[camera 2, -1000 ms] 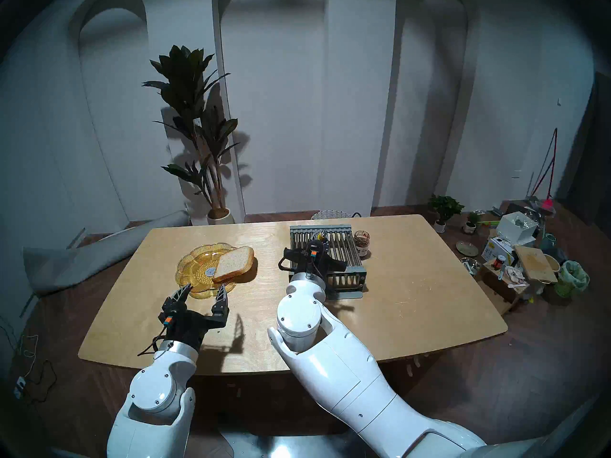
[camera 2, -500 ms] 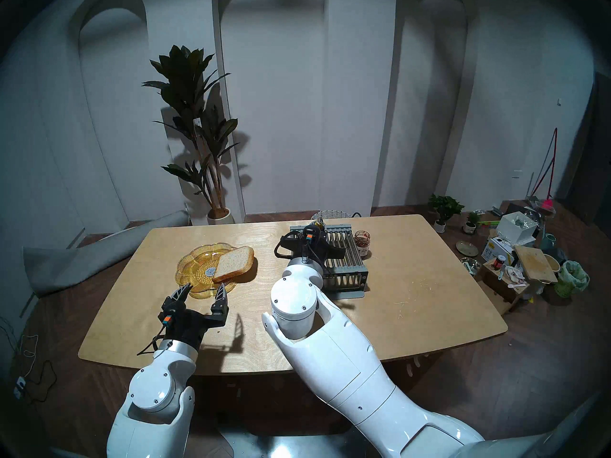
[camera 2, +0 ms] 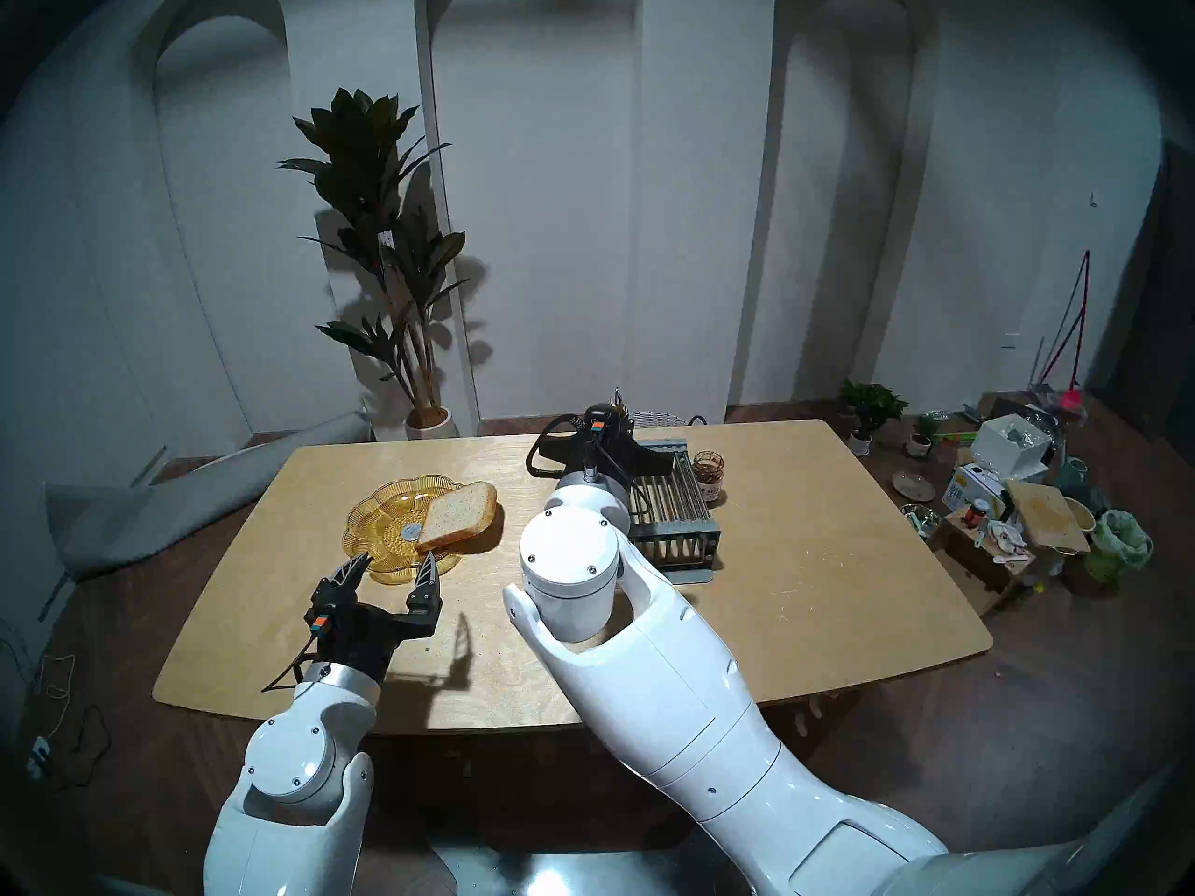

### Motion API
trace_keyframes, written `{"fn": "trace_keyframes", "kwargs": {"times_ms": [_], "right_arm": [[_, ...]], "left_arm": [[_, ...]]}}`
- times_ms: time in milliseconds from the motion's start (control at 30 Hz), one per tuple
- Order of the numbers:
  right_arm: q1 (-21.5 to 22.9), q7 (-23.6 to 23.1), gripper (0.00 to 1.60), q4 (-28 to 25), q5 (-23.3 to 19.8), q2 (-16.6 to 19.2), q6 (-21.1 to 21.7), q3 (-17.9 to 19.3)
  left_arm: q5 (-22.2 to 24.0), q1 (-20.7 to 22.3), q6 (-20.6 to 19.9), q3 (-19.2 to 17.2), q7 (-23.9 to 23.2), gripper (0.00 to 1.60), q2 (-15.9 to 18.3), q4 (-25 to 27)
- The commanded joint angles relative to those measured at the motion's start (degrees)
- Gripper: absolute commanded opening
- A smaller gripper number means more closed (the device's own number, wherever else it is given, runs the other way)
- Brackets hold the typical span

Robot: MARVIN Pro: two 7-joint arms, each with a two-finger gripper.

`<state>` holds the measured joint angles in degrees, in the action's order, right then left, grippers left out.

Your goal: Spread jam over the slice of bread with the knife

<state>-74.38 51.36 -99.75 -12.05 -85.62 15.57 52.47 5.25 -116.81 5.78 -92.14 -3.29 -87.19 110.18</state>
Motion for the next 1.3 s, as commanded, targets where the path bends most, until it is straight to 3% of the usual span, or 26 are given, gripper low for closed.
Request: {"fn": "trace_keyframes", "kwargs": {"times_ms": [0,133,400,767,800,1000,1267], "right_arm": [[1.76,-3.53,0.00,-6.16,-0.43,3.69,4.05,0.66],[2.61,-7.54,0.00,-8.42,-2.93,6.32,7.64,2.71],[5.48,-13.64,0.00,-9.50,-6.15,10.92,10.64,8.25],[7.88,-23.47,0.00,-10.33,-15.78,14.93,13.75,17.15],[8.41,-25.72,0.00,-9.92,-17.56,15.69,14.55,19.11],[11.08,-29.07,0.00,-5.83,-19.54,18.09,17.44,21.78],[15.44,-33.13,0.00,1.41,-18.56,20.93,18.98,21.40]], "left_arm": [[0.22,1.03,0.22,0.04,-0.53,1.60,0.36,0.80],[0.41,1.28,0.13,0.19,-0.95,1.60,0.65,0.62],[0.65,1.43,0.10,0.59,-1.34,1.60,0.83,0.49],[-0.02,2.22,-0.30,2.22,-1.08,1.60,0.62,0.23],[-0.35,2.40,-0.45,2.65,-0.94,1.60,0.48,0.18],[-1.35,2.92,-0.92,3.90,-0.34,1.60,-0.15,0.01],[-2.90,4.06,-2.01,5.88,1.41,1.60,-1.21,-0.45]]}}
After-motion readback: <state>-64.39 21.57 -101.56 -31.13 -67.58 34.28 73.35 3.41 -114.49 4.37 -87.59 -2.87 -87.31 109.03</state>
